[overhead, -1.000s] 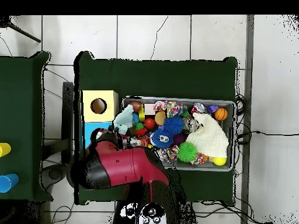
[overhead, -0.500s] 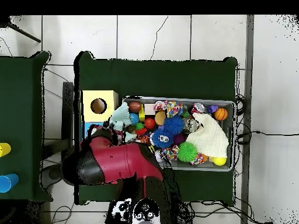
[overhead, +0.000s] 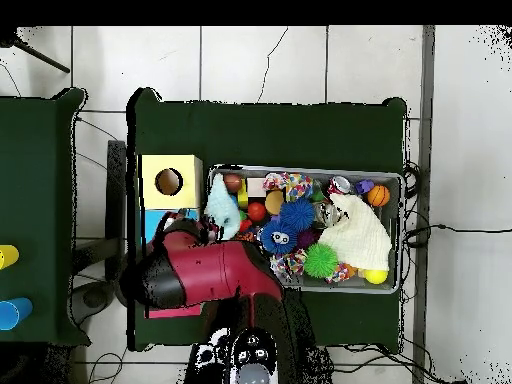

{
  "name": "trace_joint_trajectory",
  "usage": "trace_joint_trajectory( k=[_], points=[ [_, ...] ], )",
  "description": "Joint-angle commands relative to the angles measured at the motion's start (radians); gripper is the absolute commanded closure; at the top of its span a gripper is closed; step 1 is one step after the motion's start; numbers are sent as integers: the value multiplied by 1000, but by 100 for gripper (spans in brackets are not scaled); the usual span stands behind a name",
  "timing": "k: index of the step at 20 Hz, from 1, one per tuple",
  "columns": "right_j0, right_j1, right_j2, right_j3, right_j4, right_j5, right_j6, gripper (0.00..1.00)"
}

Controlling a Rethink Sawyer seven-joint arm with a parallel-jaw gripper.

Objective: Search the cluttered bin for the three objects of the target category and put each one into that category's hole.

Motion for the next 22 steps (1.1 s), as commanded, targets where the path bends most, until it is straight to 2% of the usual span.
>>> trace_joint_trajectory(
  k=[1, 6, 12, 14, 18, 19, 22],
  points=[
    [-8, 29, -39, -48, -21, 63, 69, 0],
    [-38, 13, -16, -29, -12, 80, 38, 0],
    [-3, 29, -67, -38, -33, 74, 59, 0],
    [0, 46, -74, 24, 4, 58, 115, 0],
    [45, 100, -146, 100, 61, -13, 249, 0],
    [88, 119, -202, 104, 77, -25, 302, 0],
    [162, 159, -304, 117, 125, -50, 378, 0]
  ],
)
